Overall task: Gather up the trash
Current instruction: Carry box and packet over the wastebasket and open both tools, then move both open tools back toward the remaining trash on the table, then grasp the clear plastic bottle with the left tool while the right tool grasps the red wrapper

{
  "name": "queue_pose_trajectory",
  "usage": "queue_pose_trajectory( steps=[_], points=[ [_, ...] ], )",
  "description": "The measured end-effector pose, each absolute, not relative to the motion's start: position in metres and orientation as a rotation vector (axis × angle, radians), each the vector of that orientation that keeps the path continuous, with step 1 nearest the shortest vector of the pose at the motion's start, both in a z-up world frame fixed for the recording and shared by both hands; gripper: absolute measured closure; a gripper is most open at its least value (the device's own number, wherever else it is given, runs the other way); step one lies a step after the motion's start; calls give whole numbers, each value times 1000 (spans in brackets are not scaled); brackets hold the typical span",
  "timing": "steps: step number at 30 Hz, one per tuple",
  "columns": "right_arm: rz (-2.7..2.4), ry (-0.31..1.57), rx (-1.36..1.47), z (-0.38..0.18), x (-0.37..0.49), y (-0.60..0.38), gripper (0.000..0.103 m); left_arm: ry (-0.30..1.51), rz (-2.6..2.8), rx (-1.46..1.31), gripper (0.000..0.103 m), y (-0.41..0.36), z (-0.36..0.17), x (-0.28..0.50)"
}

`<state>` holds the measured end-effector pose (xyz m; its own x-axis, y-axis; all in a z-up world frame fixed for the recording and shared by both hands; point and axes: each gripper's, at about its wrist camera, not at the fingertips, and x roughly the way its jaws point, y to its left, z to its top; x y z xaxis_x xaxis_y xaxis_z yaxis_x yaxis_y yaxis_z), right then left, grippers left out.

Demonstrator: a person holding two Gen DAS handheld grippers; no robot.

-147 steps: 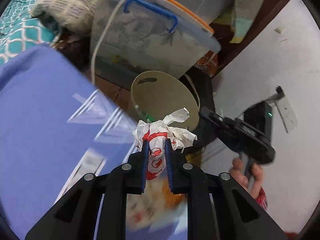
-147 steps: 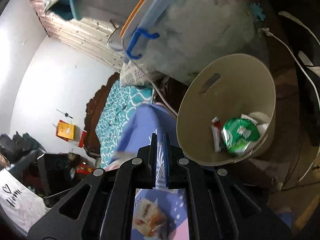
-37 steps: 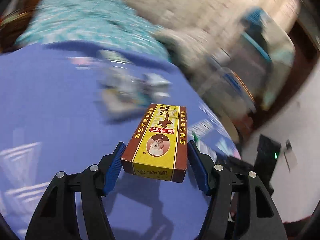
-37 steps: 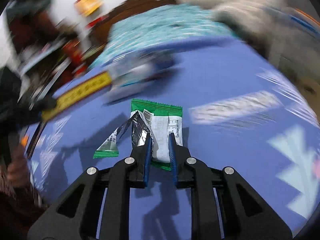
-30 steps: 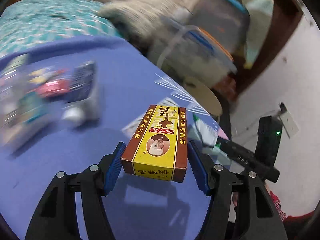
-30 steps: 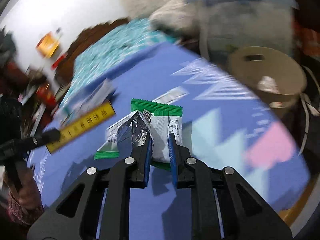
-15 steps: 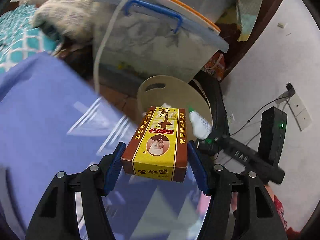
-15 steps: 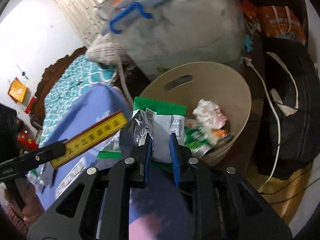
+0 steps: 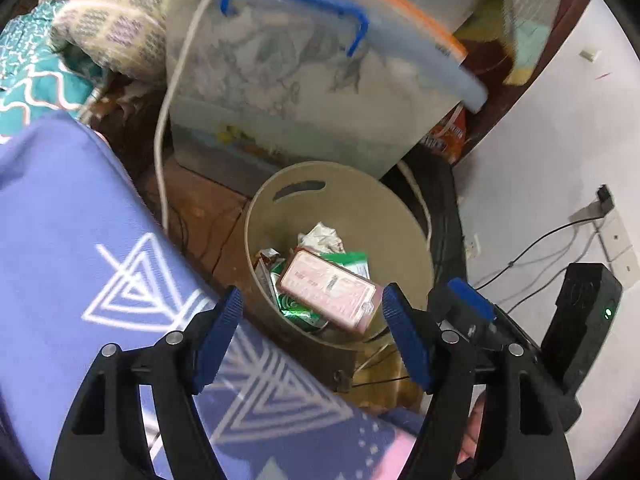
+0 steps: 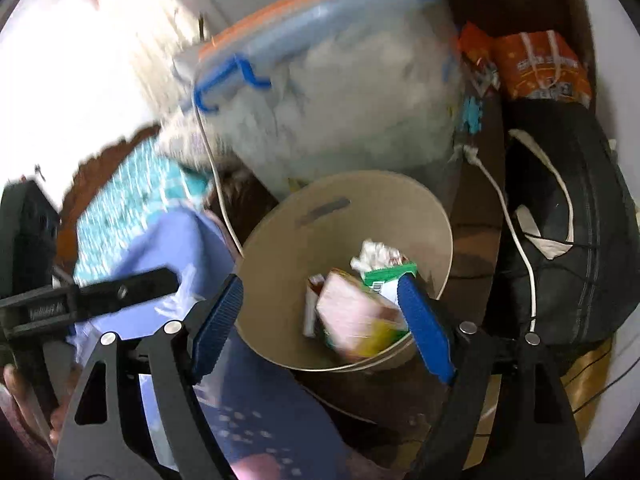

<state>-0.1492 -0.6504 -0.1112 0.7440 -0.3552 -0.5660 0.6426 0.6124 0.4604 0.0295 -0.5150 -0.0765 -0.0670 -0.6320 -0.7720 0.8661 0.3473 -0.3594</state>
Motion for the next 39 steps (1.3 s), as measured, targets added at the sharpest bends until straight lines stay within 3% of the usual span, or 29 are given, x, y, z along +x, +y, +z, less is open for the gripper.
queue_pose_trajectory(
  steps=[6,11,13,15,17,21,26,28,29,39],
  points=[
    [-439,427,724,-91,-115,-599,27,903,-1245,221,34,-410,-37,26],
    [-238,521,681,-93,-44,-524,27,841,-1098,136,34,-286,-27,55],
    [-164,561,649,-95,-14,-489,27,811,-963,126,30,-247,-21,75],
    [-106,592,615,-94,14,-458,27,775,-725,149,15,-207,-16,104],
    [-64,614,585,-92,40,-430,27,765,-457,178,14,-170,-16,145],
    [36,631,466,-68,94,-377,27,925,-250,177,9,-134,-42,229],
    [119,815,270,-61,194,-331,30,1175,-389,247,9,-162,-91,273],
    [137,913,238,-73,227,-325,33,1210,-367,259,25,-161,-104,280],
    [142,949,234,-79,237,-326,33,1244,-382,239,42,-156,-111,281],
    [182,1206,200,-125,297,-312,31,1197,-454,-42,44,-47,-107,225]
  ],
)
